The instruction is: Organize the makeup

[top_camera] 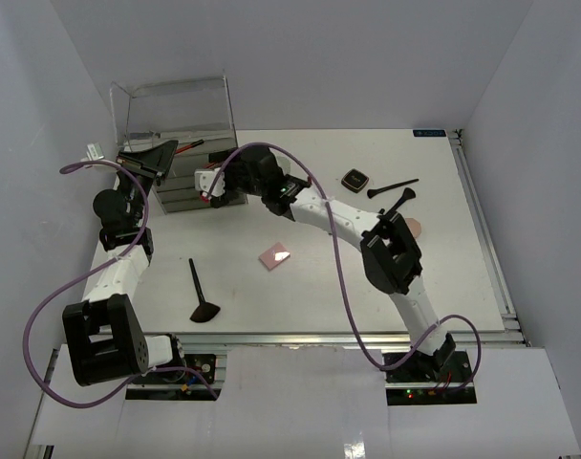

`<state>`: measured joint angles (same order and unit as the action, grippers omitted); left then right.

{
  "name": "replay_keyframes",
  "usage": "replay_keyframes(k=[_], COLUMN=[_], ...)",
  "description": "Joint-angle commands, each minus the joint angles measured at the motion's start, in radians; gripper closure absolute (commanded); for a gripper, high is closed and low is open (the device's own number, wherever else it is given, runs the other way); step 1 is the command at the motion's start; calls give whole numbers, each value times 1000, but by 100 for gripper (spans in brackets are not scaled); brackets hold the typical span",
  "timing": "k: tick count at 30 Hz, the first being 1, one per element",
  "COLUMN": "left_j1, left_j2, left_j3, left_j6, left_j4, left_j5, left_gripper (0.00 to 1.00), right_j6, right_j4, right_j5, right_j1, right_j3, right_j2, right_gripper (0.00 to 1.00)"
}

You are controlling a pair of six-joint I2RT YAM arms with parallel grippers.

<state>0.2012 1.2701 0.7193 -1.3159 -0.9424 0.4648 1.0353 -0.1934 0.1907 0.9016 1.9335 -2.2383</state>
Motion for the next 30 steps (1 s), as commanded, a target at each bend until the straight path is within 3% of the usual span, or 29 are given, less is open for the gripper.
replay_keyframes(k=[1,5,9,12,20,30], left_j1=[7,7,7,7,7,9], left_j2=[-47,-50,-47,-52,-51,-54], left_j3=[39,38,41,40,29,23], left_j6=[12,14,9,9,9,18], left_j4=[-23,-22,-27,-26,-27,-20], left_j5=[5,5,6,8,6,9], left_gripper=[75,75,75,75,75,75], right_j6=[238,496,552,561,605,613], right_j4=[615,1001,1091,1152,1210,1268], right_j5=[333,402,372,378,267,195], right_j1=[8,4,-81,-235,-499,-562], right_j3=[-25,-204,-421,-471,-379,-142], right_j2=[230,350,478,517,428,145], right_gripper=[13,13,17,15,6,17])
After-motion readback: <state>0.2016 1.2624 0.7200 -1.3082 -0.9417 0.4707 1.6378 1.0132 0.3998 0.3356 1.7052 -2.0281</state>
